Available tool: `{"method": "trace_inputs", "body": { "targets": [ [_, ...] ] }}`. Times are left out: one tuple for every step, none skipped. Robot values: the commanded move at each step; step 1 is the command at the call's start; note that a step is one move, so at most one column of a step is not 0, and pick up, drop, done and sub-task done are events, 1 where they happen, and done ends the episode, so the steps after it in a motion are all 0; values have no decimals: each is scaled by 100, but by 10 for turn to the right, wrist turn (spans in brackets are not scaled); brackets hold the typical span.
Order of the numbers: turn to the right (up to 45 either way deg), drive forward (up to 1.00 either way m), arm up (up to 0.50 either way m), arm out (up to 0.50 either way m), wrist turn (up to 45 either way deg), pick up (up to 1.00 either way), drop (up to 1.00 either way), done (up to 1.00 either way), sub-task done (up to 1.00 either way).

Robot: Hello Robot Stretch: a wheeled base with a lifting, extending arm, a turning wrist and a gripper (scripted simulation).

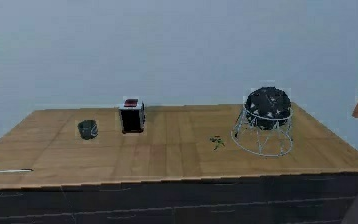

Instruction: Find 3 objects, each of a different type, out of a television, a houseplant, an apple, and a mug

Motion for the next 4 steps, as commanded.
{"method": "trace_inputs", "body": {
  "targets": [
    [0, 20, 0, 0, 0, 0, 0, 0, 0],
    [-300, 0, 0, 0, 0, 0, 0, 0, 0],
    [0, 0, 0, 0, 0, 0, 0, 0, 100],
    [-450, 0, 0, 0, 0, 0, 0, 0, 0]
  ]
}}
